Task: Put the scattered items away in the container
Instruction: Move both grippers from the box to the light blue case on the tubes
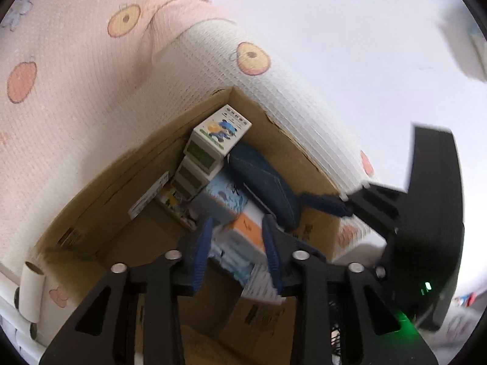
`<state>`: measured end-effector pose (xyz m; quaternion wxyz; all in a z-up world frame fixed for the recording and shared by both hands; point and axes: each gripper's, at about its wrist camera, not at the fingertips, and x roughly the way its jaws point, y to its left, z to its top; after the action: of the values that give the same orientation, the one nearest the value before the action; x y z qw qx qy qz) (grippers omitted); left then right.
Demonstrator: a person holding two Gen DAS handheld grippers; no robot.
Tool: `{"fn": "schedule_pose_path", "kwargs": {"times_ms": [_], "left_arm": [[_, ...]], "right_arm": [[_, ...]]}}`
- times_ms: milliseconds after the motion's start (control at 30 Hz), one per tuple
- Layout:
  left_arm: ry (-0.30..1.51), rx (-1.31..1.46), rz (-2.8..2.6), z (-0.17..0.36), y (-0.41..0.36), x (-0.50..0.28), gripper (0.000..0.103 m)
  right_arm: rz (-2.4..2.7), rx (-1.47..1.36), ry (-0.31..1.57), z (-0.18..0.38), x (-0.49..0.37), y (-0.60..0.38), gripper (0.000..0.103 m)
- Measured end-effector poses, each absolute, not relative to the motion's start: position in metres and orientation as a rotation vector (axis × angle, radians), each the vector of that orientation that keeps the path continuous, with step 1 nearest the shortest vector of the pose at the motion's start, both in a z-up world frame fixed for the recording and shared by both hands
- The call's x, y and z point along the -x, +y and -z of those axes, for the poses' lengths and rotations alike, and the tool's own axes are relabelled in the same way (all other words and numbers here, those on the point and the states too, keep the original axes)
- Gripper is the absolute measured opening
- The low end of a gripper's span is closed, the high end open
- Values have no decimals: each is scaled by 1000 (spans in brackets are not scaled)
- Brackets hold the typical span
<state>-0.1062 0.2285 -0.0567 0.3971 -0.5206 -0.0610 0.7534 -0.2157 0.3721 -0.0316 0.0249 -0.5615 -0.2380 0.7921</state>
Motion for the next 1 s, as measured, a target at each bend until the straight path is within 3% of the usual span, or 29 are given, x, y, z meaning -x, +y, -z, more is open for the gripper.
{"fn": "schedule_pose_path", "kwargs": {"times_ms": [133,267,600,1000], "left_arm": [[-66,1271,-2031,46,196,88,12],[-102,1265,-2100,42,162,72,9],[-21,1346,-2317,55,76,22,9],[-158,1585,-2538,104,-37,-25,9]], "right_arm": [[-2483,1727,-821,15,184,307,41],[-2512,1674,-918,21,183,281,41],[-2570,1492,-1190,41,170,226,41],[-3076,1191,-1546,36,142,127,41]]}}
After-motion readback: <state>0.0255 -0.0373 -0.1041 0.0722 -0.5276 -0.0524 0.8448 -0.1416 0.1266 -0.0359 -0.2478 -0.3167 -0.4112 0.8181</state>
